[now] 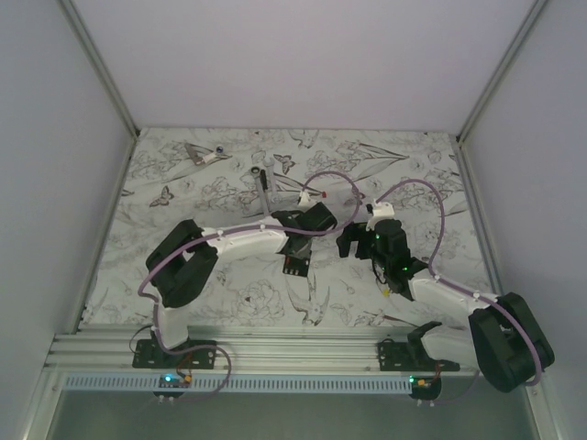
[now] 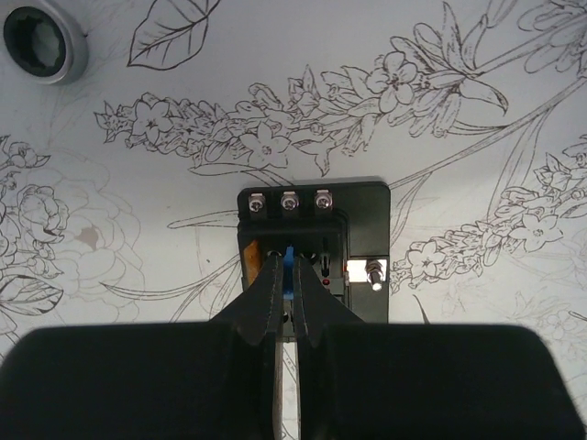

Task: Snap on the fuse box
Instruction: Install the fuse at the fuse box base.

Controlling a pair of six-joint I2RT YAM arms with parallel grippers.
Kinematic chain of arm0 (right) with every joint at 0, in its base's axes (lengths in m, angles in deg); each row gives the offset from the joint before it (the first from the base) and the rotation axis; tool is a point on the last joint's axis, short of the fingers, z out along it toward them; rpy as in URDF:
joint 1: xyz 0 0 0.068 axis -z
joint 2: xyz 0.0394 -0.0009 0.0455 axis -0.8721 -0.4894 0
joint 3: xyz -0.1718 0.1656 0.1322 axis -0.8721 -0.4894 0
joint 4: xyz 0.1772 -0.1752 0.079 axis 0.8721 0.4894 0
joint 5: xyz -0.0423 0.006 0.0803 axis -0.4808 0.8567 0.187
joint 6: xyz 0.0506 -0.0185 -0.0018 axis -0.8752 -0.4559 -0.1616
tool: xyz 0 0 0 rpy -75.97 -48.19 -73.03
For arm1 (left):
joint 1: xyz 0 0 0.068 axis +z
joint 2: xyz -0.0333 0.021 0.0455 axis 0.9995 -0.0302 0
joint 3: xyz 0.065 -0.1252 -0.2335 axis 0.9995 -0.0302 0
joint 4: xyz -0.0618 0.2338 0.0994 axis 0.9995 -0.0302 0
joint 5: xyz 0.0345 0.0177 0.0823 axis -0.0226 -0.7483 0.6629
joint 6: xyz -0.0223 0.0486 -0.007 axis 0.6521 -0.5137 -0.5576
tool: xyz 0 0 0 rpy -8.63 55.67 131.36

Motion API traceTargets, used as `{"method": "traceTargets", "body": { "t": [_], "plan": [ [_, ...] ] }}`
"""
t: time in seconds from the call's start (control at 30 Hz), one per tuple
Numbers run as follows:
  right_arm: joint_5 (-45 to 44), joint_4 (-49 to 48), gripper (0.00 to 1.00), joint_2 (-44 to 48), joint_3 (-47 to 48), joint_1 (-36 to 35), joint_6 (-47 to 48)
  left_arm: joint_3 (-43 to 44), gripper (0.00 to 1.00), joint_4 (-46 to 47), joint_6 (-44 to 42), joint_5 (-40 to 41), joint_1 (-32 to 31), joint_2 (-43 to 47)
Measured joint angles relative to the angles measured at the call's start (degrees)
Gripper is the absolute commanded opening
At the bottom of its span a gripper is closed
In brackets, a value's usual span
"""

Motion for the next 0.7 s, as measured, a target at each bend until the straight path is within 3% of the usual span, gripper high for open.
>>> {"method": "traceTargets", "body": {
  "t": [0.7],
  "plan": [
    [0.7,-0.02,1.0,-0.39,0.0,0.0,0.0,0.96,0.0,-0.26,1.84,-1.97,1.27,-1.49]
  ]
}}
